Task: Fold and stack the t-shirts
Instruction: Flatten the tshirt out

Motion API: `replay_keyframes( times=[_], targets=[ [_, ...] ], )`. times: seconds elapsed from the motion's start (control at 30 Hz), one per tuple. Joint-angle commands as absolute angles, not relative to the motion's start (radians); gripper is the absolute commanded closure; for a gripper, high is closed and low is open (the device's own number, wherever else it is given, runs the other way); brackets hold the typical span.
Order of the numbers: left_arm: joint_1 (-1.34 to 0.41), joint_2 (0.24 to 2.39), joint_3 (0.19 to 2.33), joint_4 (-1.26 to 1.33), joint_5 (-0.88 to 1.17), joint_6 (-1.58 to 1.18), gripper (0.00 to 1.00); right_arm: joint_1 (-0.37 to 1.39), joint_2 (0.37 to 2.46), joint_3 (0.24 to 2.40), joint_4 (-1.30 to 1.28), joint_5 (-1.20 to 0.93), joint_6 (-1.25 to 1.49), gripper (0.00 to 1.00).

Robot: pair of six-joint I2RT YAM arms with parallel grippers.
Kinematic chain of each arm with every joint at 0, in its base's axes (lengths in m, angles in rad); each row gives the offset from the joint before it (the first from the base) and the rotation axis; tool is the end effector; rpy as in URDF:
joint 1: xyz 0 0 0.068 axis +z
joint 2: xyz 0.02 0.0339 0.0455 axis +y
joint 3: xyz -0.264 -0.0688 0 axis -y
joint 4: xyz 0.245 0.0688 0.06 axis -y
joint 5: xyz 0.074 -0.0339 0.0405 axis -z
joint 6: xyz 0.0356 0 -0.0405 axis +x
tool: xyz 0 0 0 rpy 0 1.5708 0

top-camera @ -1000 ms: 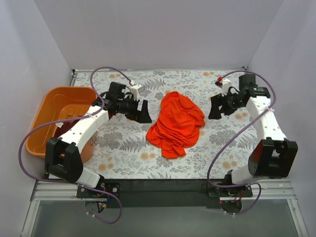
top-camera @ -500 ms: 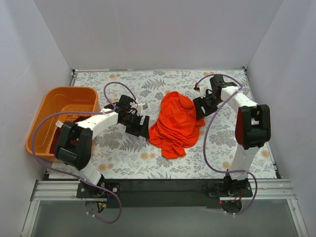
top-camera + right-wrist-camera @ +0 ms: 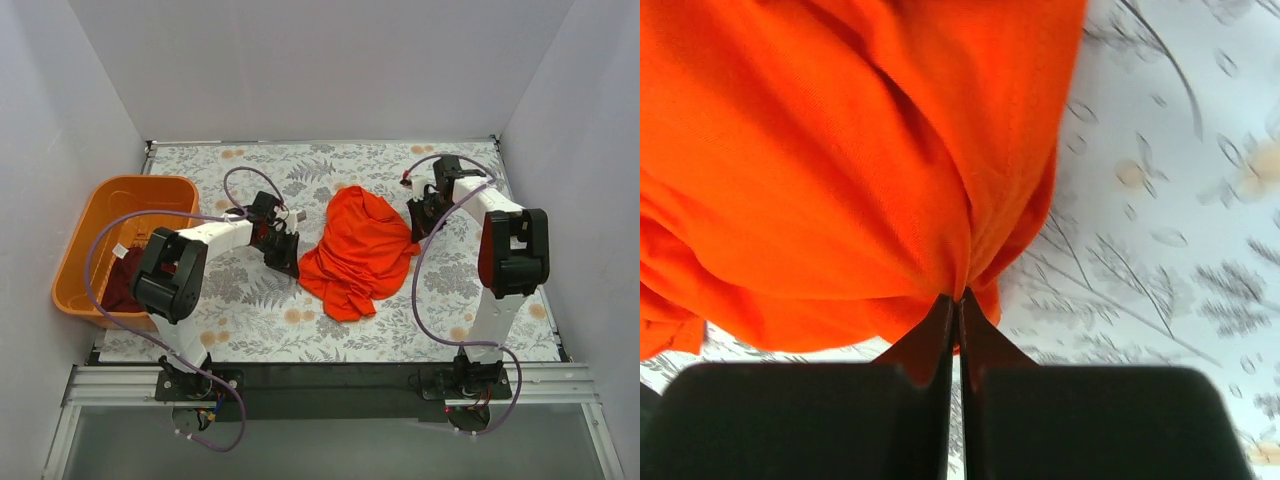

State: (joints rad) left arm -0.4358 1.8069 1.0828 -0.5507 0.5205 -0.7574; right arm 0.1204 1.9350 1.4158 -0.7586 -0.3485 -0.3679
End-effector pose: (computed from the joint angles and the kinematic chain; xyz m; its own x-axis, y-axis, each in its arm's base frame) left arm 0.2968 -0.1577 0.1525 -0.9720 -0.2049 0.1149 -0.2341 0.8044 -0.5460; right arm 0.3833 0.0586 0.1878 -0.8110 -0.4386 -0.3871 -0.5385 0.8182 0.2012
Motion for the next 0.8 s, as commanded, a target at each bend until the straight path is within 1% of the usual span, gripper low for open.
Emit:
replay_keyframes(
  times=[0.0,0.13,0.23,0.33,0.37,0.4,0.43,0.47,0.5,0.53,0.6,0.63,0.7,0.77],
  targets=[
    [-0.365,1.734,1.144,-0.566,0.476,-0.732,1.00,0.034,1.829,1.376,-0.772,-0.357,-0.408,0.99],
    [-0.235,1.687,1.203,-0.623,0.413,-0.686,1.00,0.011,1.746,1.309,-0.805,-0.347,-0.462,0.99],
    [-0.196,1.697,1.255,-0.656,0.319,-0.672,1.00,0.009,1.681,1.231,-0.816,-0.336,-0.492,0.99],
    [-0.195,1.750,1.298,-0.683,0.258,-0.683,1.00,0.011,1.664,1.186,-0.811,-0.296,-0.503,0.99],
    [-0.195,1.772,1.305,-0.686,0.255,-0.689,0.96,0.011,1.667,1.184,-0.811,-0.293,-0.502,0.99],
    [-0.195,1.778,1.322,-0.690,0.265,-0.696,0.78,0.011,1.681,1.186,-0.815,-0.304,-0.500,0.99],
    [-0.195,1.778,1.328,-0.696,0.297,-0.690,0.68,0.009,1.686,1.186,-0.813,-0.316,-0.492,0.99],
    [-0.195,1.749,1.328,-0.693,0.307,-0.687,0.60,0.011,1.687,1.192,-0.821,-0.340,-0.489,0.92],
    [-0.195,1.726,1.324,-0.686,0.317,-0.681,0.55,0.009,1.684,1.193,-0.827,-0.353,-0.489,0.83],
    [-0.195,1.698,1.312,-0.681,0.333,-0.639,0.44,0.009,1.678,1.195,-0.836,-0.360,-0.491,0.67],
    [-0.195,1.591,1.287,-0.669,0.385,-0.595,0.40,0.009,1.646,1.189,-0.841,-0.342,-0.494,0.57],
    [-0.198,1.554,1.261,-0.675,0.408,-0.531,0.39,0.009,1.631,1.183,-0.841,-0.330,-0.497,0.52],
    [-0.228,1.485,1.238,-0.713,0.489,-0.442,0.40,-0.020,1.586,1.167,-0.839,-0.296,-0.517,0.51],
    [-0.291,1.467,1.195,-0.808,0.500,-0.330,0.42,-0.035,1.554,1.161,-0.841,-0.287,-0.531,0.53]
  ],
)
